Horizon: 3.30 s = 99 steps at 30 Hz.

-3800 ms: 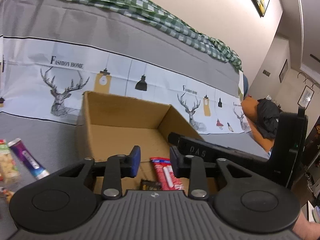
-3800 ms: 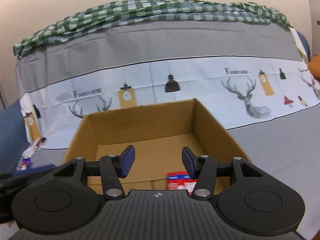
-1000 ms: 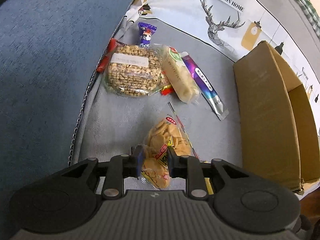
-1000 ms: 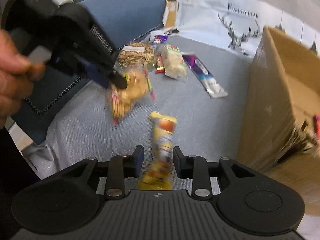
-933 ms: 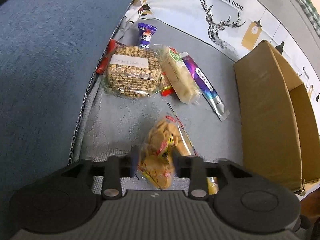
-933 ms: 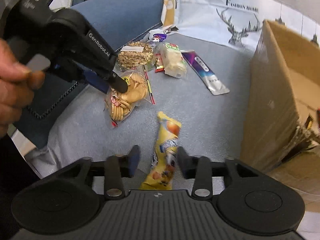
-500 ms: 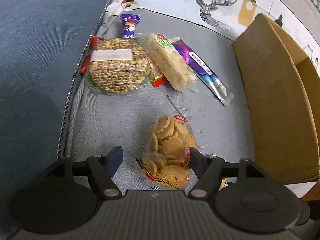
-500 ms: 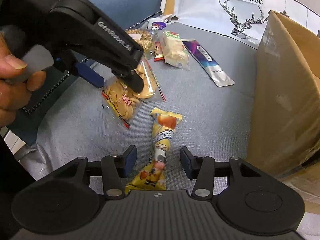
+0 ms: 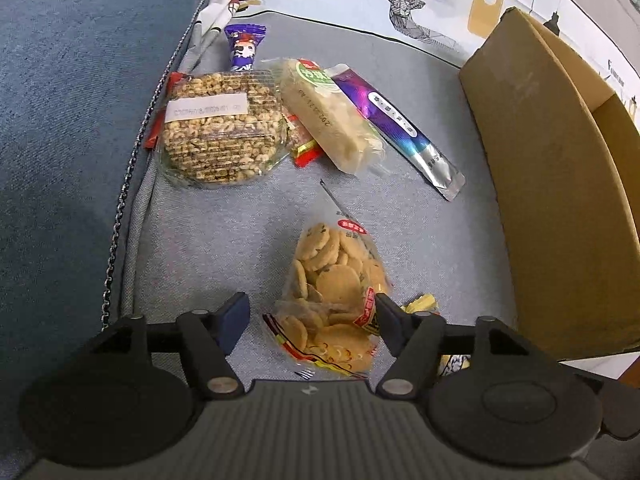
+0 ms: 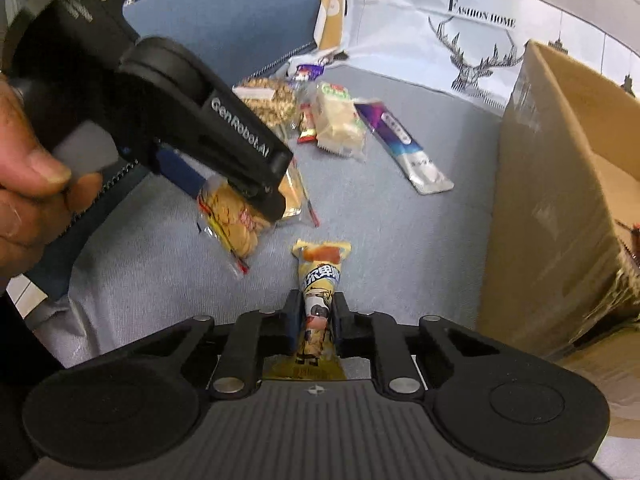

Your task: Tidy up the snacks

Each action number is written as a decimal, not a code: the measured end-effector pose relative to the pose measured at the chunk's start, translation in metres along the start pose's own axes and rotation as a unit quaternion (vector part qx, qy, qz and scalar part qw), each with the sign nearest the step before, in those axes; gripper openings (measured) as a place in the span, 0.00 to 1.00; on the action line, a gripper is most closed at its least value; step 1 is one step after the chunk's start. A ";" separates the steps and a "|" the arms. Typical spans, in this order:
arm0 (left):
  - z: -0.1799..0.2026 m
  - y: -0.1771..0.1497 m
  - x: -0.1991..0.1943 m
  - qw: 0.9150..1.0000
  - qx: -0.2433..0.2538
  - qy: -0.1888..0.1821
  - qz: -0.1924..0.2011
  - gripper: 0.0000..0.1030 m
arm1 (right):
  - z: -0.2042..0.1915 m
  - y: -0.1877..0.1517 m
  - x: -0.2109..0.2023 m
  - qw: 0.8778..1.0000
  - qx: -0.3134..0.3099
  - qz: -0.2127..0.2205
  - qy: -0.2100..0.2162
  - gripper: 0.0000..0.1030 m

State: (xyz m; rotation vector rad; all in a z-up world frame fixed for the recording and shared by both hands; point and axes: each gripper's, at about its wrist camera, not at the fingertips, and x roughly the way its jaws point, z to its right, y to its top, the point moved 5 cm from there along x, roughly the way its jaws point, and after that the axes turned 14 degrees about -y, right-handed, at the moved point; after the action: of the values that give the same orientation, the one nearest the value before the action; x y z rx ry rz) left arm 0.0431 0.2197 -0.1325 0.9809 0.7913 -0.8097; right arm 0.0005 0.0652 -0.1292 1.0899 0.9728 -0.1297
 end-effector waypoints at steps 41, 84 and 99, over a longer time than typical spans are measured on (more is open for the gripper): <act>0.001 0.012 -0.023 0.998 -0.019 -0.015 0.060 0.53 | 0.011 0.014 -0.021 0.998 0.030 0.058 -0.017 0.11; 0.196 0.023 -0.074 0.925 0.176 -0.118 0.314 0.53 | 0.268 0.045 -0.098 0.935 0.241 0.182 -0.184 0.11; 0.263 0.006 -0.034 0.912 0.231 -0.192 0.280 0.53 | 0.289 0.036 -0.091 0.938 0.230 0.168 -0.198 0.11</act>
State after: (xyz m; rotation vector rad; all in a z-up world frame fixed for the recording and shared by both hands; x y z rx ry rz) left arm 0.0848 -0.0121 -0.0102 1.3306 -0.0501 -0.6567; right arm 0.1382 -0.1778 -0.0069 1.5711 0.3862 -0.2954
